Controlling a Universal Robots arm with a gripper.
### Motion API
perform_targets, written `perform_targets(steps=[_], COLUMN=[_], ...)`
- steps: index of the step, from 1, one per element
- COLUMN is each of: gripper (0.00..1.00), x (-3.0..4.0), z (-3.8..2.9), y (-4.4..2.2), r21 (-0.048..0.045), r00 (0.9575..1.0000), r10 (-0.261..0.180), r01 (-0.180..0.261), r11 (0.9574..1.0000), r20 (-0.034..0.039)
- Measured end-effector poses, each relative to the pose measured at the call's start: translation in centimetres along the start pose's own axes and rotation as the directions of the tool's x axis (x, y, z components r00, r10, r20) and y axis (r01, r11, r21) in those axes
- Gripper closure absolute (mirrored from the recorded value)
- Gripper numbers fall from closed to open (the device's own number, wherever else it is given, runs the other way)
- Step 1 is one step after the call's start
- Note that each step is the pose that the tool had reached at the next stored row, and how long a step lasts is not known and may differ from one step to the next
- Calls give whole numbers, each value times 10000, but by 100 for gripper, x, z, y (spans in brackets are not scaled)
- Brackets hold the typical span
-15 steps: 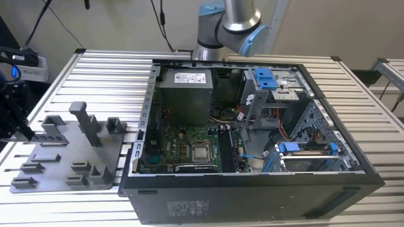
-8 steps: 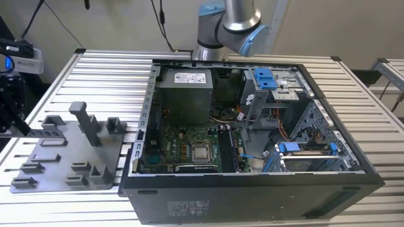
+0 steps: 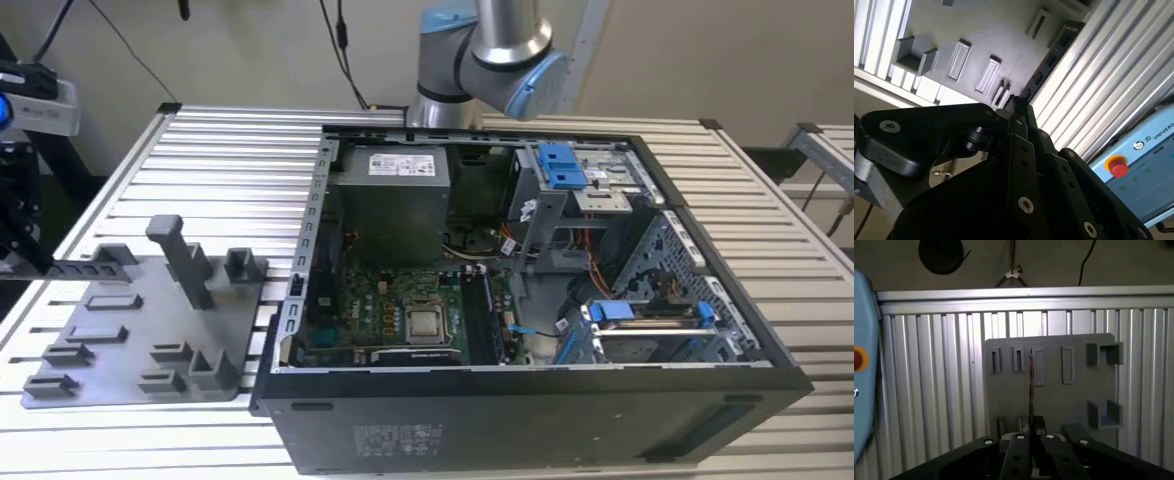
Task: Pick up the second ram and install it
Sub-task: 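Pick up the second ram and move it above second insertion slot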
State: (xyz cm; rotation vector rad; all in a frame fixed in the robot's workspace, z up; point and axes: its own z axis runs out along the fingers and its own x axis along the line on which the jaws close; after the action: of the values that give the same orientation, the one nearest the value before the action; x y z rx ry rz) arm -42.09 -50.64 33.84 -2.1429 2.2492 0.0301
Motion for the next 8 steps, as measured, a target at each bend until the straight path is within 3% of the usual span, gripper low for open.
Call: perform_targets(steps=[8], gripper=[86], x=[-8], z=[-211], y=[-2], r21=[-1], r00=[10000], r10=[0], r01=[0], r11=[10000], r20=[0])
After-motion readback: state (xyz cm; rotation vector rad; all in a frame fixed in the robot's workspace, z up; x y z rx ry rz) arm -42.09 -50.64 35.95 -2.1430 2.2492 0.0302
